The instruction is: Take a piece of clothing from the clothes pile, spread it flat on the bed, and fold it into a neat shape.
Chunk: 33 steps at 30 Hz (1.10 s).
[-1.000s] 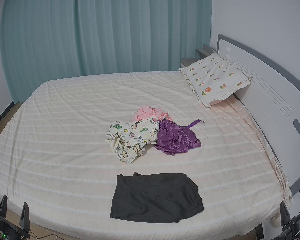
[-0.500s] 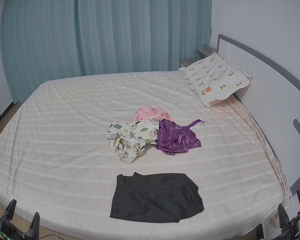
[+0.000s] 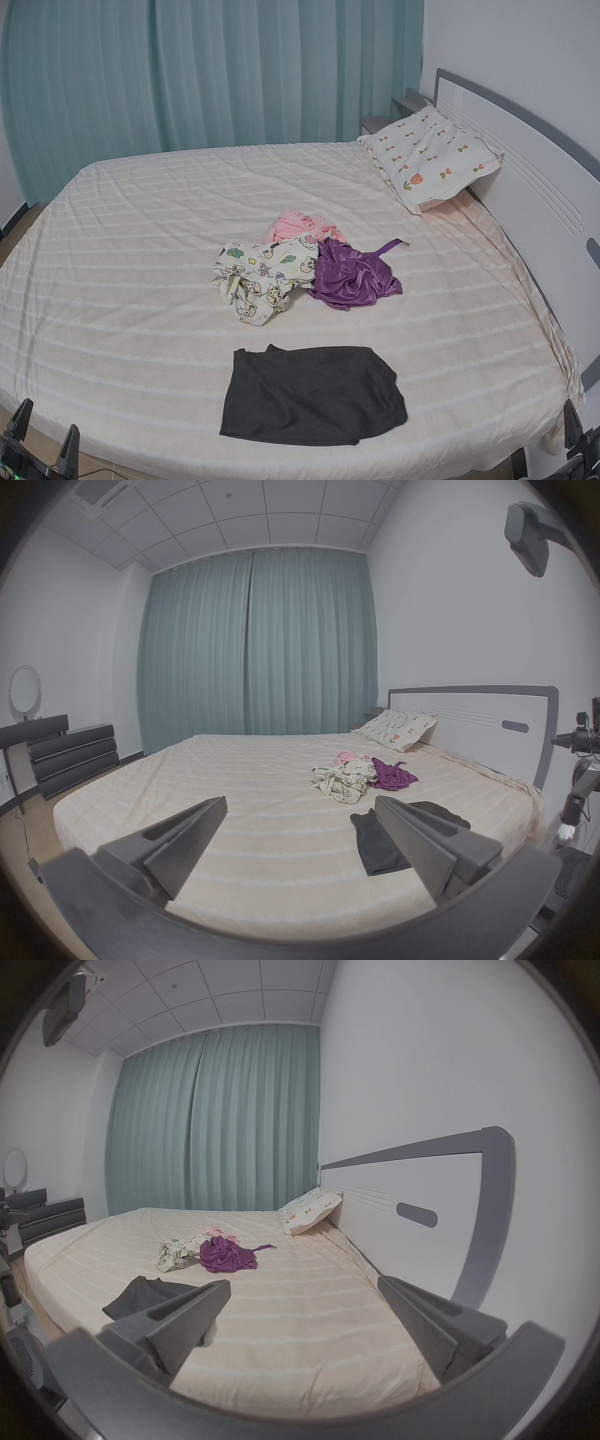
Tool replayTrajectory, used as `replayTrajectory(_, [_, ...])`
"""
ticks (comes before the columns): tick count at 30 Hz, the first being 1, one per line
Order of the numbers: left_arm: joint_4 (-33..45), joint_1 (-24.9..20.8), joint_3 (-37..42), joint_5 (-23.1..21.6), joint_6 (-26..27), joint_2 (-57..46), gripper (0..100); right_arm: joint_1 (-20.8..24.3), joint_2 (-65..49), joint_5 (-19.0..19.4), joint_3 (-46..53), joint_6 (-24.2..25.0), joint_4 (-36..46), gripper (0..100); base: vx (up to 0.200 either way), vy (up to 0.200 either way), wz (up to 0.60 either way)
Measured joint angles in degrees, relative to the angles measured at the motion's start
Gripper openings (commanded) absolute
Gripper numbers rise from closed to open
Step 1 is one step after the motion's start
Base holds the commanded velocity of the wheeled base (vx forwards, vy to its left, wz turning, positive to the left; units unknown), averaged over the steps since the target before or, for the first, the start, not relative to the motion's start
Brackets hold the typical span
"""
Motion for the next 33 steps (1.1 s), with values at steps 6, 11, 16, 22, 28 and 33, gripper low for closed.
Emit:
replayTrajectory(6, [0.0,0.0,0.0,0.0,0.1,0.0,100,0.0,0.0,0.3,-0.3,-1.0,0.1,100,0.000,0.000,0.00])
replayTrajectory(11, [0.0,0.0,0.0,0.0,0.1,0.0,100,0.0,0.0,4.5,-0.3,-1.2,0.0,100,0.000,0.000,0.00])
replayTrajectory(16, [0.0,0.0,0.0,0.0,0.1,0.1,100,0.0,0.0,9.7,-0.2,0.0,0.0,100,0.000,0.000,0.00])
replayTrajectory(22, [0.0,0.0,0.0,0.0,0.1,0.1,100,0.0,0.0,16.0,0.2,-3.6,-4.3,100,0.000,0.000,0.00])
replayTrajectory(28, [0.0,0.0,0.0,0.0,0.1,0.1,100,0.0,0.1,21.2,0.3,-2.9,-4.9,100,0.000,0.000,0.00])
replayTrajectory(33, [0.0,0.0,0.0,0.0,0.1,0.2,100,0.0,0.1,14.7,0.3,-2.3,-4.4,100,0.000,0.000,0.00])
